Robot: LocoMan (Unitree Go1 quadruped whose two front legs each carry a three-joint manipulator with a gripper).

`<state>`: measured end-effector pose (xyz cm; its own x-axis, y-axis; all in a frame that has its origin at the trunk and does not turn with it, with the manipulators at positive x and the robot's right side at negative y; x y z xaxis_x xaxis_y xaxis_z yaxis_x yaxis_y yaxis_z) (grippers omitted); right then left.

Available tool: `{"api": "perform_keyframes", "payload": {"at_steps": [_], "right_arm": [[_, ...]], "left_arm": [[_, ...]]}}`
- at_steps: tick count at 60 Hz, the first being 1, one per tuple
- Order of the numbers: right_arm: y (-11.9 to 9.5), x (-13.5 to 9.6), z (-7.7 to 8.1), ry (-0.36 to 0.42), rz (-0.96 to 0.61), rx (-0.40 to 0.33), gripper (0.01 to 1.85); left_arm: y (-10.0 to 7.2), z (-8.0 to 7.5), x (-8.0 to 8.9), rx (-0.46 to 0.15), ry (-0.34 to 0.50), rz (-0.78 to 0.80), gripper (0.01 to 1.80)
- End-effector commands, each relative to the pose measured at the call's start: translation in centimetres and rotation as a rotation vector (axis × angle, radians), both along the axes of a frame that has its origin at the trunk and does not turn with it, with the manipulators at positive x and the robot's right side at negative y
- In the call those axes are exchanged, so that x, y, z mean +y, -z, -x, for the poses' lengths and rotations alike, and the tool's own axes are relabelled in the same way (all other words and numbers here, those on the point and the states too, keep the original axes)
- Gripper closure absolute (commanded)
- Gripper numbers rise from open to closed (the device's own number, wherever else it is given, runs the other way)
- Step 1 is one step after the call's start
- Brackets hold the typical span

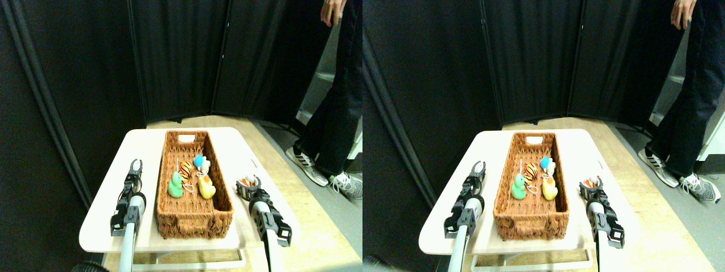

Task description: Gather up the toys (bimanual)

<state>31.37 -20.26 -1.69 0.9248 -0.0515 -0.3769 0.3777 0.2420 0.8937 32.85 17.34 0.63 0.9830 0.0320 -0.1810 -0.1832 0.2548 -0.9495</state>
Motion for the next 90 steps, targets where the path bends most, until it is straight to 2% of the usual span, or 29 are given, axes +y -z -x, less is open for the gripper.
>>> {"api": "perform_keyframes", "payload": {"at_steps": [1, 2, 14, 33, 41, 51, 53, 59, 71, 80, 90], "right_arm": [[0.7, 0.3, -0.3, 0.020, 0.005, -0.002, 1.74], [0.6, 0.4, -0.3, 0.032, 0.015, 0.003, 1.85], [0.6, 0.1, -0.6, 0.021, 0.143, -0.030, 1.85], [0.1, 0.0, -0.7, 0.030, 0.150, -0.038, 1.85], [-0.2, 0.1, -0.3, 0.019, 0.170, -0.076, 1.85], [-1.9, 0.6, 0.7, 0.046, 0.063, -0.111, 1.85], [-2.3, 0.8, 0.9, 0.052, 0.082, -0.111, 1.69], [-3.2, 1.0, 1.4, 0.049, 0.050, -0.134, 1.48], [-3.9, 0.7, 1.3, 0.020, 0.019, -0.158, 1.39], [-4.0, 0.3, 1.1, 0.046, 0.042, -0.130, 1.18], [-3.5, -0.4, 0.2, 0.085, 0.093, -0.126, 1.19]], "left_arm": [[-0.3, -0.5, 0.0, -0.031, -0.005, 0.010, 1.80], [-0.3, -0.5, -0.1, -0.030, -0.014, 0.011, 1.80], [-0.2, -0.8, -0.2, -0.034, -0.001, 0.003, 1.80], [-0.4, -1.0, -0.4, -0.033, 0.001, 0.006, 1.80], [-0.5, -0.9, -0.5, -0.033, -0.005, 0.010, 1.80], [-0.5, -0.8, -0.5, -0.034, -0.002, 0.004, 1.80], [-0.5, -0.8, -0.5, -0.033, -0.005, 0.010, 1.80], [-0.4, -0.8, -0.4, -0.032, -0.007, 0.015, 1.80], [-0.5, -0.7, -0.3, -0.036, -0.004, 0.017, 1.80], [-0.7, -0.5, -0.3, -0.048, -0.001, 0.006, 1.80], [-0.9, -0.3, -0.3, -0.041, -0.003, 0.013, 1.80]]}}
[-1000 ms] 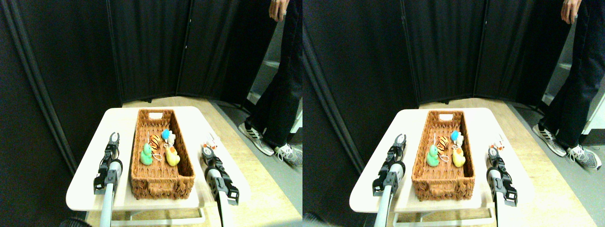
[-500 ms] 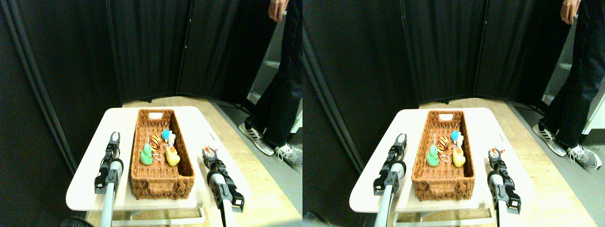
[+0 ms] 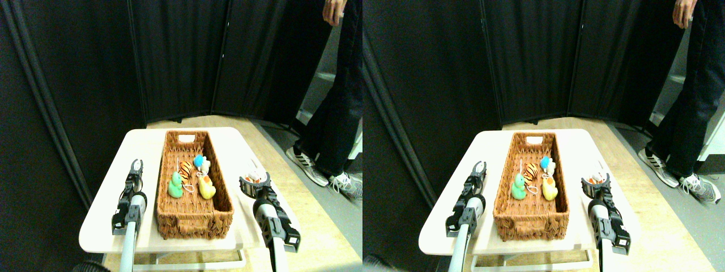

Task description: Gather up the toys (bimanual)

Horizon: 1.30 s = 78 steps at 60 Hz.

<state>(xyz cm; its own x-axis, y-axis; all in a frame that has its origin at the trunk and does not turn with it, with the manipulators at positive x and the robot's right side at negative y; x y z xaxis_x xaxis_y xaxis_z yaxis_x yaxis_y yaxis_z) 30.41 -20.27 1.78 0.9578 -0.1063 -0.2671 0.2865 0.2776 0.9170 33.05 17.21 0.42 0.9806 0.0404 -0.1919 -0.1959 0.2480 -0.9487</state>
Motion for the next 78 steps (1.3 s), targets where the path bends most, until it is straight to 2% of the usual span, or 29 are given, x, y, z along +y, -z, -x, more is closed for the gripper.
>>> {"api": "perform_keyframes", "payload": {"at_steps": [1, 13, 22, 41, 47, 54, 60, 63, 66, 71, 75, 78], "right_arm": [[0.0, -0.5, -0.9, 0.052, 0.037, -0.017, 1.21], [0.3, -1.3, -2.0, 0.113, 0.043, -0.029, 1.37], [0.5, -2.0, -2.7, 0.138, -0.048, -0.046, 1.39], [0.8, -2.7, -3.4, 0.187, -0.007, -0.020, 1.34], [1.0, -2.8, -3.5, 0.179, 0.005, -0.008, 1.23], [1.3, -2.9, -3.4, 0.203, -0.001, 0.026, 1.09], [1.6, -3.0, -3.4, 0.193, -0.005, 0.055, 0.91], [1.7, -3.0, -3.4, 0.184, -0.002, 0.059, 0.91], [1.9, -3.1, -3.5, 0.165, 0.002, 0.051, 0.96], [2.0, -3.1, -3.5, 0.186, 0.012, 0.056, 1.07], [2.1, -3.1, -3.6, 0.217, -0.037, 0.055, 1.36], [2.2, -3.1, -3.7, 0.219, -0.017, 0.063, 1.44]], "left_arm": [[-1.0, -0.1, -0.2, -0.052, 0.005, 0.009, 1.80], [-1.1, 0.0, 0.0, -0.057, 0.001, 0.008, 1.80], [-1.2, 0.2, -0.2, -0.058, 0.007, 0.003, 1.80], [-1.4, 0.3, -0.4, -0.059, 0.005, 0.003, 1.80], [-1.3, 0.2, -0.3, -0.060, 0.012, 0.005, 1.80], [-1.3, 0.1, -0.3, -0.064, 0.021, -0.002, 1.80], [-1.4, 0.0, -0.4, -0.065, 0.023, 0.000, 1.80], [-1.7, 0.1, -0.6, -0.060, 0.006, 0.003, 1.80], [-1.7, 0.1, -0.6, -0.062, 0.007, 0.010, 1.80], [-1.8, 0.0, -0.6, -0.068, 0.016, 0.017, 1.80], [-1.9, 0.0, -0.6, -0.067, 0.012, 0.024, 1.80], [-2.0, -0.1, -0.6, -0.068, 0.015, 0.027, 1.80]]}}
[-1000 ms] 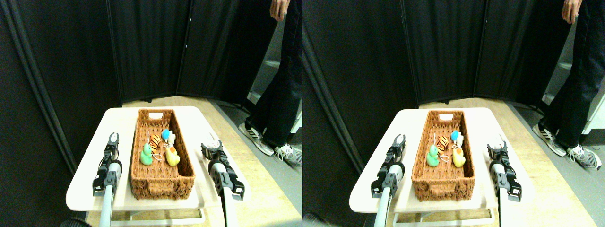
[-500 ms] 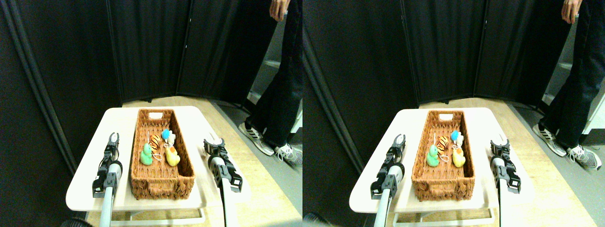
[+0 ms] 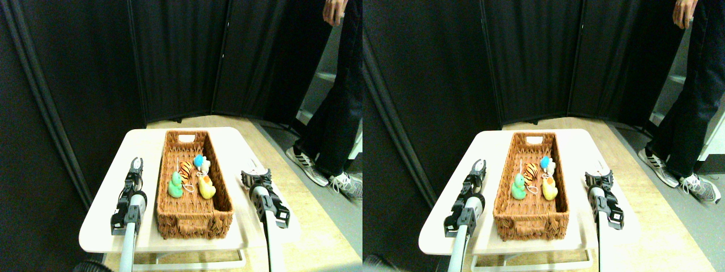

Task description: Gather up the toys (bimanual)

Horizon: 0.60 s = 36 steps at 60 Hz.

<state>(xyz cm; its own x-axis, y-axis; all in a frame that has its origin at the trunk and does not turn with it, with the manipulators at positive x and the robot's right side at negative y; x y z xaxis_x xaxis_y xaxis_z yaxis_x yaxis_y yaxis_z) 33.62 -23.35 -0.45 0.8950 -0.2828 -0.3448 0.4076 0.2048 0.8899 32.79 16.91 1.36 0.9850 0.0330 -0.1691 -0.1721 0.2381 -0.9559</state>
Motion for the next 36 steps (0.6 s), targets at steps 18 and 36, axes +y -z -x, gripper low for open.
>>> {"api": "perform_keyframes", "payload": {"at_steps": [18, 36], "right_arm": [[0.29, -0.01, -0.80, 0.090, 0.006, -0.014, 1.76], [-0.58, 0.07, -0.40, 0.059, 0.053, -0.044, 1.85]], "left_arm": [[-1.07, -0.49, -0.33, -0.055, 0.017, 0.015, 1.80], [-1.35, -0.15, -0.43, -0.064, -0.001, 0.023, 1.80]]}}
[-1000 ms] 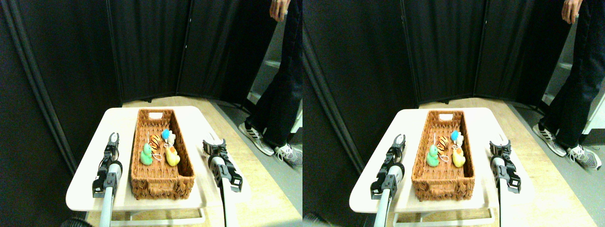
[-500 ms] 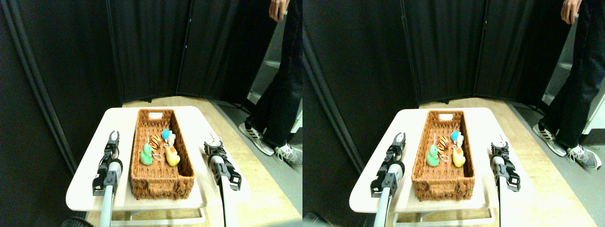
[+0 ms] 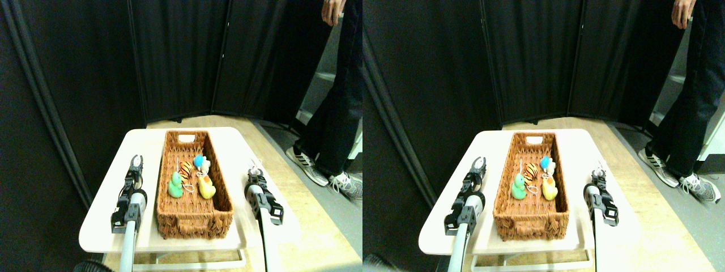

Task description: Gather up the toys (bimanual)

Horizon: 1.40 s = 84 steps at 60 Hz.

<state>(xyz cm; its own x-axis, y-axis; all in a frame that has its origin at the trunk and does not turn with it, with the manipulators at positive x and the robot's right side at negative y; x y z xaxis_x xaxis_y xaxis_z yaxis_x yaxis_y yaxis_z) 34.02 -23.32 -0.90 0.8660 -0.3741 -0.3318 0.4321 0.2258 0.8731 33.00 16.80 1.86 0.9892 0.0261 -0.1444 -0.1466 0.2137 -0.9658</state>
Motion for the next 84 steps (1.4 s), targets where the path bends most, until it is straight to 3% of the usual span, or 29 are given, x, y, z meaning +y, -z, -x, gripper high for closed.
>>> {"api": "perform_keyframes", "payload": {"at_steps": [1, 22, 35, 50, 67, 72, 73, 84], "right_arm": [[-1.2, 0.0, 0.0, -0.030, -0.001, -0.055, 1.85], [-4.4, 1.5, 0.4, -0.127, 0.085, -0.166, 1.85], [-7.4, 3.2, -0.1, -0.281, 0.105, -0.250, 1.85], [-9.6, 6.1, -0.7, -0.381, 0.099, -0.282, 1.85], [-11.1, 10.3, -0.8, -0.522, 0.033, -0.343, 1.85], [-11.3, 11.1, -0.6, -0.529, 0.025, -0.338, 1.85], [-11.5, 11.7, -0.5, -0.561, 0.054, -0.357, 1.85], [-11.9, 14.1, 0.0, -0.587, -0.047, -0.355, 1.85]], "left_arm": [[-0.8, 0.1, -0.3, -0.037, -0.005, -0.002, 1.80], [-1.2, 0.7, 0.2, -0.034, -0.002, -0.009, 1.80], [-1.0, 1.0, 0.2, -0.047, 0.003, -0.009, 1.80], [-0.9, 1.5, 0.5, -0.063, 0.004, -0.030, 1.80], [-1.0, 2.0, 1.1, -0.075, -0.049, -0.033, 1.80], [-0.9, 2.0, 1.3, -0.080, -0.055, -0.037, 1.80], [-0.9, 2.0, 1.5, -0.081, -0.061, -0.044, 1.80], [-0.9, 2.2, 1.6, -0.095, -0.074, -0.063, 1.80]]}}
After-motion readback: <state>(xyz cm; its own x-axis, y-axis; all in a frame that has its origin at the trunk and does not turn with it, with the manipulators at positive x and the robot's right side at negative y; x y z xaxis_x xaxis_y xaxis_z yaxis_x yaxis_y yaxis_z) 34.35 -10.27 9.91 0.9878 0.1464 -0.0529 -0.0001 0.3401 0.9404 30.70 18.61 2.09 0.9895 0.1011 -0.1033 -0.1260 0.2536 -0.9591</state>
